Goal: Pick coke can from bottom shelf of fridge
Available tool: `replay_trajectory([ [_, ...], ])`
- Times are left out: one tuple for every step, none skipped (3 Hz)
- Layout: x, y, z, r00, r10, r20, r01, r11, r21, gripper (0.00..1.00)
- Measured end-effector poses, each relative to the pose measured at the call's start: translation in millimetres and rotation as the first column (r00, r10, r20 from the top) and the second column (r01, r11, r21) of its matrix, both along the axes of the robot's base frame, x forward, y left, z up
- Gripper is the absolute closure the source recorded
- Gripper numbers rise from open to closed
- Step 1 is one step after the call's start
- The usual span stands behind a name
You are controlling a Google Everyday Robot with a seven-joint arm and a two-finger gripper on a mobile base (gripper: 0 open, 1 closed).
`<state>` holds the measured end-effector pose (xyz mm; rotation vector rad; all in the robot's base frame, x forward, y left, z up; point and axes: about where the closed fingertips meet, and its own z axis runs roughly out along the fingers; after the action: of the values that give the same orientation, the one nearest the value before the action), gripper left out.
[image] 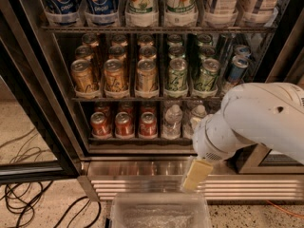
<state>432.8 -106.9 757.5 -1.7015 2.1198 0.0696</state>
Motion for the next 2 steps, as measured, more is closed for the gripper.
replay_trajectory([
  [0, 0, 0, 1.0000, 0.000, 0.000, 0.000, 1.000, 0.000, 0.00],
  [11, 34, -10, 0.9990, 0.043, -0.011, -0.042, 0.995, 0.093, 0.00],
])
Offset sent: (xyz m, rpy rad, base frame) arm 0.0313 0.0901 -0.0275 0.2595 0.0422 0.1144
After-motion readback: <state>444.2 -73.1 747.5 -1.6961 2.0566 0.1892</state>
